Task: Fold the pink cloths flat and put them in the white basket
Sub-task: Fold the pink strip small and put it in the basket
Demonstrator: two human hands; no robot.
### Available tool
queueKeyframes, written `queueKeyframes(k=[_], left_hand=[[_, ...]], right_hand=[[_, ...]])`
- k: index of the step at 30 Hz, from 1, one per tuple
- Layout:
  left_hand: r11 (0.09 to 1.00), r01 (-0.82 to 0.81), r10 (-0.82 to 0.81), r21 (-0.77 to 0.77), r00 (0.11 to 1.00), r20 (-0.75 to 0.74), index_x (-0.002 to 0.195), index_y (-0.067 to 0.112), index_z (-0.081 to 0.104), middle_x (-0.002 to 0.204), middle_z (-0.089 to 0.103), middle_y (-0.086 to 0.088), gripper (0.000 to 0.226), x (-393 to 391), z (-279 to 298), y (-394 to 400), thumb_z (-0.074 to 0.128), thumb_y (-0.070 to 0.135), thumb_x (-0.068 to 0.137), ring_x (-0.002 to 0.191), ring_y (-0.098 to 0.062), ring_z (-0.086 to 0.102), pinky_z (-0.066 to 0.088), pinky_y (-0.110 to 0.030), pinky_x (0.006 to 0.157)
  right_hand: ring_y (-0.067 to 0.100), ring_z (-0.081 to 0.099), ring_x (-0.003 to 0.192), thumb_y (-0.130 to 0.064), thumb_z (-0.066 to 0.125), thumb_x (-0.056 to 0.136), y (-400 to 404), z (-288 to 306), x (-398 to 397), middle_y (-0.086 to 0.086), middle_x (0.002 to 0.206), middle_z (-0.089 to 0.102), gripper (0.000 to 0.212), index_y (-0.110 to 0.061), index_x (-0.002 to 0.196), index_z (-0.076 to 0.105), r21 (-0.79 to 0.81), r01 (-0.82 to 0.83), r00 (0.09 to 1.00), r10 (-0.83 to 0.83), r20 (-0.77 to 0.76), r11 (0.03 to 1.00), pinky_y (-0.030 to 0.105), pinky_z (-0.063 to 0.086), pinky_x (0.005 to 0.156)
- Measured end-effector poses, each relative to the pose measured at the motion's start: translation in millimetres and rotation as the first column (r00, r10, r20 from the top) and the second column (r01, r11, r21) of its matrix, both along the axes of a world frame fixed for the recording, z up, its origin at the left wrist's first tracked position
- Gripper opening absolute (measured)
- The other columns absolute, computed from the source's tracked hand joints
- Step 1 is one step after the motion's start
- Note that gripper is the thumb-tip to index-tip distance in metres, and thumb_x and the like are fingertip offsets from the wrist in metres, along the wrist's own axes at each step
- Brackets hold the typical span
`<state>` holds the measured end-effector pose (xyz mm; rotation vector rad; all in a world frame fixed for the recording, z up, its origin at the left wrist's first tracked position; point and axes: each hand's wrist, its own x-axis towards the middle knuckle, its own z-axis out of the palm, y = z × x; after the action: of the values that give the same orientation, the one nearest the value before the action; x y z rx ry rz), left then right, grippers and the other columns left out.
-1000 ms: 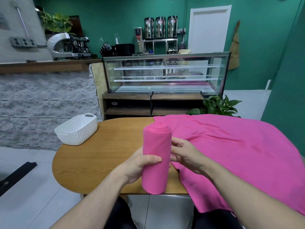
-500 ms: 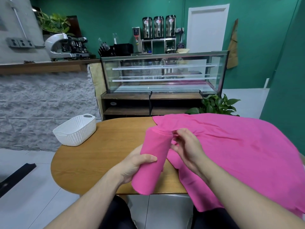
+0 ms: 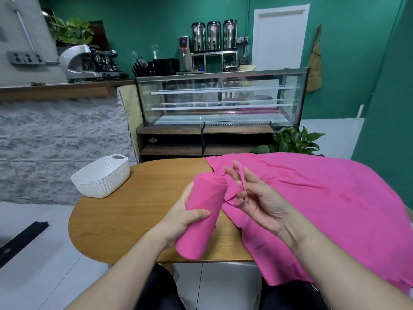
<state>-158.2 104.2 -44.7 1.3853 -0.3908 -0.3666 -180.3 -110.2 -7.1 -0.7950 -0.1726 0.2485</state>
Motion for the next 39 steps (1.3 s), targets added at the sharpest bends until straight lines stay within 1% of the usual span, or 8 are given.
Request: queueKeyframes(k=[5, 8, 12, 21, 25, 33, 35, 39], left_hand=[[0.946, -0.038, -0.019, 0.321, 0.985, 0.173, 0.142, 0.054, 0.033, 0.110, 0.070, -0.006, 0.091, 1.8, 4.6, -8.4, 0.077, 0.018, 0.072, 0.087, -0.028, 0.070, 0.059, -0.041, 0.074], [0.783, -0.110, -0.124, 0.612, 0.936, 0.328, 0.133, 0.043, 0.044, 0.100, 0.070, 0.005, 0.072, 7.4, 13.7, -6.4, 0.078, 0.029, 0.071, 0.083, -0.014, 0.069, 0.059, -0.038, 0.078], [0.604, -0.160, -0.233, 0.781, 0.901, 0.365, 0.121, 0.043, 0.047, 0.098, 0.068, 0.012, 0.064, 13.0, 28.2, -4.7, 0.074, 0.043, 0.064, 0.083, -0.011, 0.067, 0.058, -0.039, 0.078], [0.154, -0.359, -0.418, 0.921, 0.821, 0.390, 0.129, 0.029, 0.042, 0.090, 0.053, 0.012, 0.072, 29.9, 51.1, -4.7, 0.072, 0.053, 0.068, 0.082, -0.019, 0.056, 0.046, -0.031, 0.070], [0.157, -0.378, -0.369, 0.913, 0.835, 0.409, 0.125, 0.030, 0.041, 0.088, 0.051, 0.012, 0.068, 47.4, 45.9, 1.5, 0.071, 0.055, 0.069, 0.081, -0.020, 0.055, 0.041, -0.031, 0.067], [0.435, -0.210, -0.185, 0.876, 0.931, 0.315, 0.111, 0.027, 0.041, 0.100, 0.062, 0.006, 0.066, 88.5, 23.3, 37.1, 0.076, 0.047, 0.058, 0.086, -0.017, 0.065, 0.058, -0.043, 0.077], [0.518, -0.208, -0.135, 0.830, 0.938, 0.319, 0.115, 0.027, 0.041, 0.102, 0.063, 0.004, 0.069, 96.5, 20.5, 47.4, 0.078, 0.042, 0.058, 0.086, -0.018, 0.067, 0.059, -0.044, 0.075], [0.635, -0.220, -0.058, 0.740, 0.942, 0.330, 0.129, 0.038, 0.033, 0.106, 0.062, 0.004, 0.084, 109.5, 16.3, 65.9, 0.082, 0.031, 0.061, 0.086, -0.019, 0.068, 0.060, -0.039, 0.073]], right_hand=[[0.010, 0.060, 0.056, -0.010, 0.071, 0.083, 2.5, 3.4, -6.4, -0.024, 0.140, 0.053, 0.065, -0.036, 0.139, 0.050, -0.484, 0.133, 0.982, -0.051, 0.180, 0.865, 0.027, 0.060, 0.065], [0.011, 0.058, 0.054, -0.006, 0.077, 0.081, 0.7, 8.8, -5.3, -0.018, 0.142, 0.051, 0.076, -0.035, 0.144, 0.045, -0.724, 0.167, 0.972, 0.014, 0.236, 0.670, 0.031, 0.057, 0.065], [0.017, 0.056, 0.061, -0.009, 0.081, 0.079, -0.3, 12.4, 2.3, -0.012, 0.107, 0.067, 0.084, -0.039, 0.147, 0.041, -0.819, 0.136, 0.961, 0.125, 0.245, 0.558, 0.027, 0.053, 0.063], [0.011, 0.066, 0.064, -0.006, 0.080, 0.079, 20.4, -0.8, 29.5, -0.001, 0.116, 0.060, 0.070, -0.040, 0.130, 0.049, -0.921, 0.207, 0.900, 0.305, 0.312, 0.330, 0.037, 0.061, 0.069], [0.011, 0.068, 0.070, -0.008, 0.080, 0.078, 28.6, -2.5, 54.4, 0.000, 0.111, 0.059, 0.059, -0.028, 0.126, 0.052, -0.929, 0.287, 0.871, 0.340, 0.354, 0.233, 0.037, 0.062, 0.067], [0.003, 0.045, 0.092, -0.035, 0.077, 0.076, 57.9, 1.1, 97.4, -0.017, 0.120, 0.044, 0.069, -0.031, 0.135, 0.041, -0.793, 0.587, 0.700, 0.596, 0.393, -0.166, 0.020, 0.037, 0.076], [0.004, 0.048, 0.098, -0.030, 0.079, 0.074, 64.0, -4.1, 111.0, -0.017, 0.123, 0.042, 0.075, -0.031, 0.136, 0.037, -0.845, 0.526, 0.733, 0.556, 0.391, -0.099, 0.022, 0.041, 0.080], [0.013, 0.047, 0.121, -0.008, 0.081, 0.070, 80.5, -22.9, 131.4, -0.012, 0.128, 0.034, 0.084, -0.030, 0.132, 0.028, -0.925, 0.264, 0.864, 0.359, 0.354, 0.275, 0.017, 0.046, 0.080]])
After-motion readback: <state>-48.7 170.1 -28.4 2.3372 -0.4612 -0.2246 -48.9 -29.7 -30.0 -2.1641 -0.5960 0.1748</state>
